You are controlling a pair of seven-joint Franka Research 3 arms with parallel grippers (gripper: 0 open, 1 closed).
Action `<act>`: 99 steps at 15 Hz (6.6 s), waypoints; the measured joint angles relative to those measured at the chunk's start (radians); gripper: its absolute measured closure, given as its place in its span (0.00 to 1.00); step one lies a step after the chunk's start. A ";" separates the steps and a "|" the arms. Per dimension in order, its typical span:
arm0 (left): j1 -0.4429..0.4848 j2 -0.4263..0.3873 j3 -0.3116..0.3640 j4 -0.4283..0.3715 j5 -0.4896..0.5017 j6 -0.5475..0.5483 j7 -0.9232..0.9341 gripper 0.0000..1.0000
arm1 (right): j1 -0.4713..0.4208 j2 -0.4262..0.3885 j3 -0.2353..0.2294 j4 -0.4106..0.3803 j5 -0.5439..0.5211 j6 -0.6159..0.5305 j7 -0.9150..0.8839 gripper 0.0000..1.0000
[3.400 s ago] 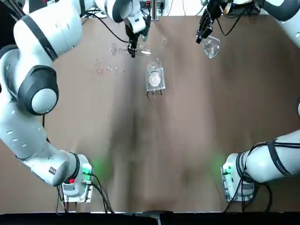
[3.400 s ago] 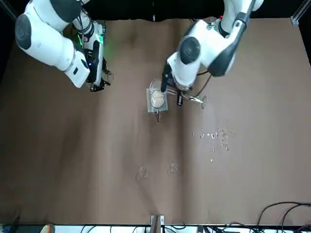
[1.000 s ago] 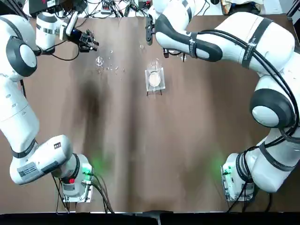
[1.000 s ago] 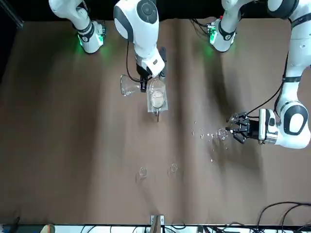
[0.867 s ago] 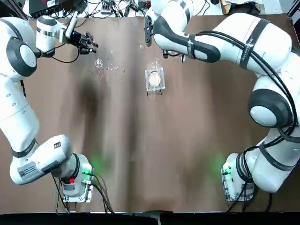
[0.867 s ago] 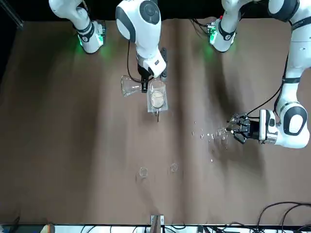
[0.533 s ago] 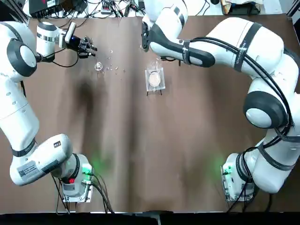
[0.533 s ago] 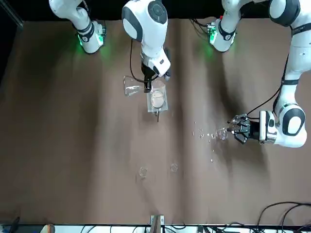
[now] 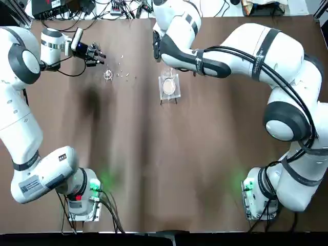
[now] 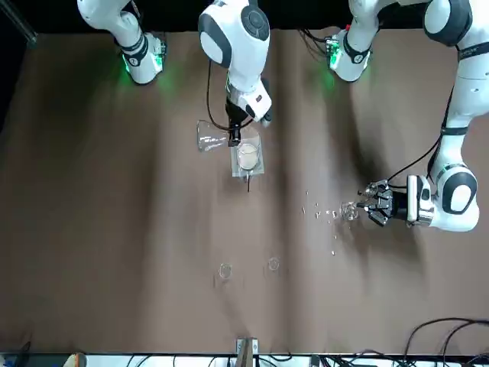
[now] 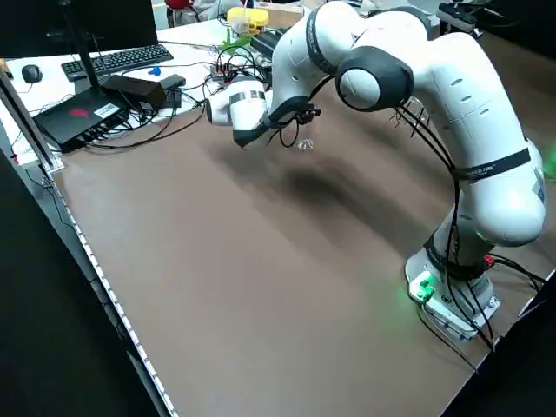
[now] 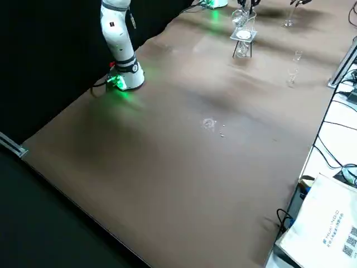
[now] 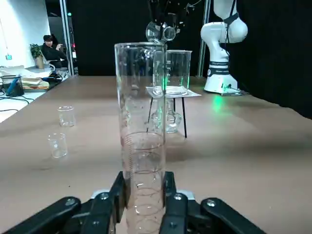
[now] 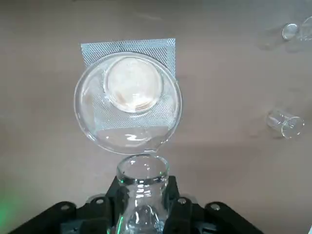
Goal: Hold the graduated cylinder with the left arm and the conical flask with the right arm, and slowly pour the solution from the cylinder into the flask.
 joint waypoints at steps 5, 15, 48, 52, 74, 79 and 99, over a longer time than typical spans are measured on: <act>0.000 0.000 0.000 0.000 0.000 0.010 0.021 0.58 | 0.009 0.006 0.000 0.000 -0.017 -0.001 0.005 0.61; 0.004 -0.006 0.014 0.023 0.006 0.019 0.010 0.00 | 0.017 0.024 0.000 0.001 -0.036 -0.001 0.008 0.61; -0.500 -0.529 0.016 0.077 0.871 0.198 -1.967 0.00 | 0.016 0.030 -0.016 0.039 -0.006 -0.016 0.025 0.61; -0.511 -0.551 0.016 0.075 0.978 0.188 -2.209 0.00 | 0.016 0.023 -0.016 0.040 0.034 -0.014 0.030 0.61; -0.452 -0.730 0.042 0.060 0.990 -0.066 -2.619 0.00 | -0.841 -0.133 -0.027 -0.121 0.732 -0.031 -0.995 0.61; -0.443 -0.772 0.062 0.033 0.984 -0.081 -2.613 0.00 | -1.061 -0.048 -0.028 -0.203 0.980 -0.033 -1.308 0.61; -0.410 -0.823 0.058 -0.039 0.968 -0.059 -2.518 0.00 | -1.396 0.344 -0.026 -0.283 1.248 -0.290 -1.852 0.61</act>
